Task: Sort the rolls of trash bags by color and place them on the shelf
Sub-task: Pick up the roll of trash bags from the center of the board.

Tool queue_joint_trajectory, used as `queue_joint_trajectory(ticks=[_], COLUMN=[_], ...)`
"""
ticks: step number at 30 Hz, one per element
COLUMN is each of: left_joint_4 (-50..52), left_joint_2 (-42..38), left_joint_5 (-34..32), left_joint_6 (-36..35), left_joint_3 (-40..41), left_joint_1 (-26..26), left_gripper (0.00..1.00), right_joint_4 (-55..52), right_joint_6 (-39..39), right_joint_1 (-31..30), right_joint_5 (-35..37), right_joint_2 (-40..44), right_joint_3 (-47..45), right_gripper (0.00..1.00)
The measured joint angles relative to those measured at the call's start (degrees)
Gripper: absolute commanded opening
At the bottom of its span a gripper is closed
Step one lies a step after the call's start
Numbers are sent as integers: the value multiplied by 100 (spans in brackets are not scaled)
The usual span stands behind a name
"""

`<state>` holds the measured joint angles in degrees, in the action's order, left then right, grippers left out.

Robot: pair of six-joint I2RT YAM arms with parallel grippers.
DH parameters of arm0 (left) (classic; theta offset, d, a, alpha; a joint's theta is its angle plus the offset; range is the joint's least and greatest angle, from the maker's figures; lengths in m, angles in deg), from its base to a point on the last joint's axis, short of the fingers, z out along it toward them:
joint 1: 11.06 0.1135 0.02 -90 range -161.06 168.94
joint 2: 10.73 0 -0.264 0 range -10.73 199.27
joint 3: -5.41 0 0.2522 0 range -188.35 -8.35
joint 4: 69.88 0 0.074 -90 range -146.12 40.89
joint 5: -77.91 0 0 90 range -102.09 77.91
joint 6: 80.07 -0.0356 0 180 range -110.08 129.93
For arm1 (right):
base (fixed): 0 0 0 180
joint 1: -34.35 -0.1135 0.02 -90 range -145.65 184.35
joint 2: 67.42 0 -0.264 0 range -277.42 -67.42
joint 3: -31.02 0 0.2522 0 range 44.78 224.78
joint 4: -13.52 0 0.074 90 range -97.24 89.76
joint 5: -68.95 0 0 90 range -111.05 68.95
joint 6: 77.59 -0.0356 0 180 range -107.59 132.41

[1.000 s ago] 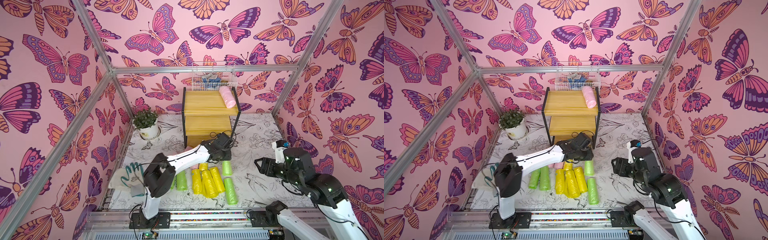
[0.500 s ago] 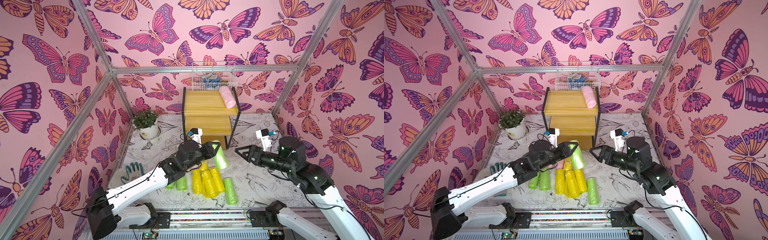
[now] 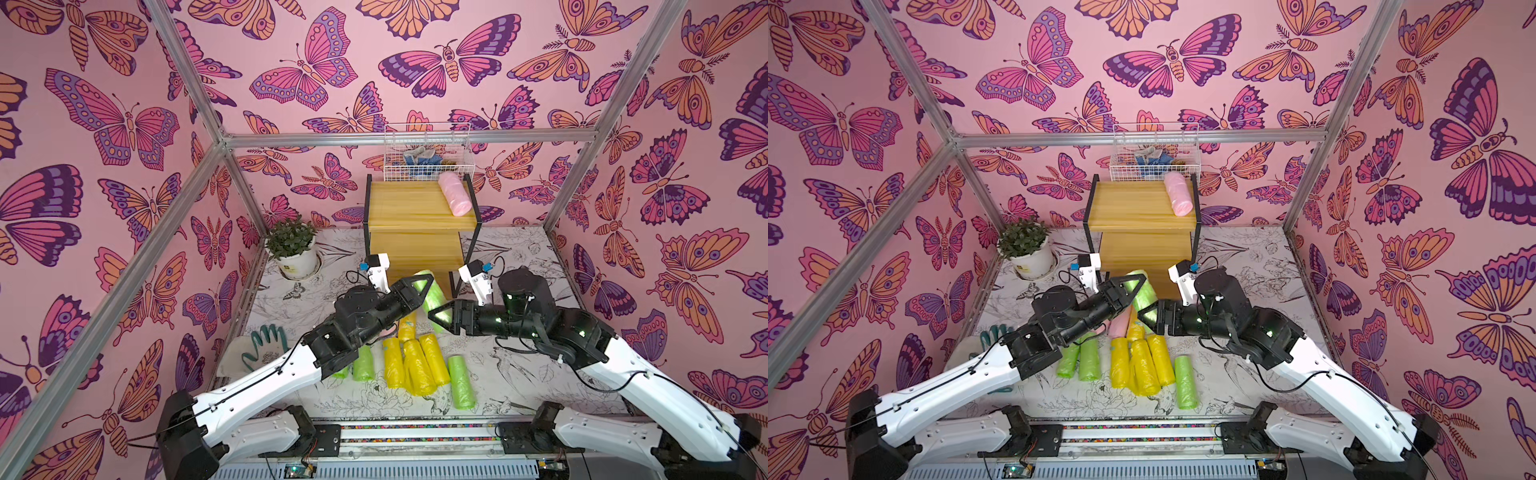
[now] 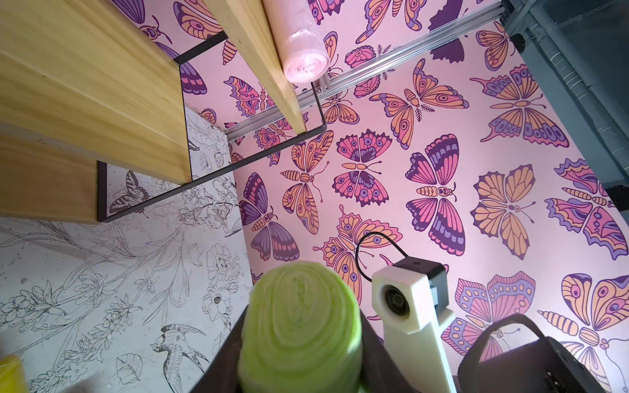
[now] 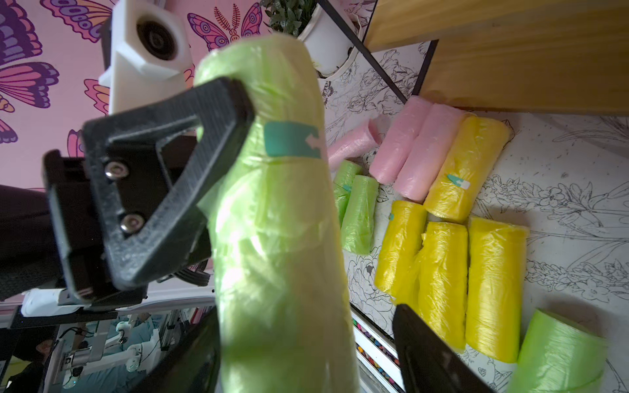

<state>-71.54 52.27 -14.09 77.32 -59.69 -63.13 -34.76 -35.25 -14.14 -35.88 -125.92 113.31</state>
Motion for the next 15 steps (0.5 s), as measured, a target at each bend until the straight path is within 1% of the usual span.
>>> queue_joint_trajectory(ticks=[3, 6, 9, 13, 15], left_joint_4=[-20, -22, -37, -31, -7], left_joint_2=[-20, -33, -35, -57, -68], left_joint_5=[-42, -63, -87, -103, -98], left_joint_6=[52, 83, 92, 98, 94], left_joint_3=[81, 131, 140, 146, 146], left_joint_1=[9, 46, 70, 85, 131], left_gripper=[0, 0, 0, 0, 0], right_joint_4=[-2, -2, 4, 42, 96], right_joint_6=[9, 13, 13, 0, -13], right_joint_1=[-4, -4, -4, -9, -26], right_joint_5=[70, 111, 125, 98, 87], right_joint_2=[4, 37, 76, 55, 7], right_joint_3=[0, 0, 0, 0, 0], right_gripper=[70, 57, 47, 46, 50])
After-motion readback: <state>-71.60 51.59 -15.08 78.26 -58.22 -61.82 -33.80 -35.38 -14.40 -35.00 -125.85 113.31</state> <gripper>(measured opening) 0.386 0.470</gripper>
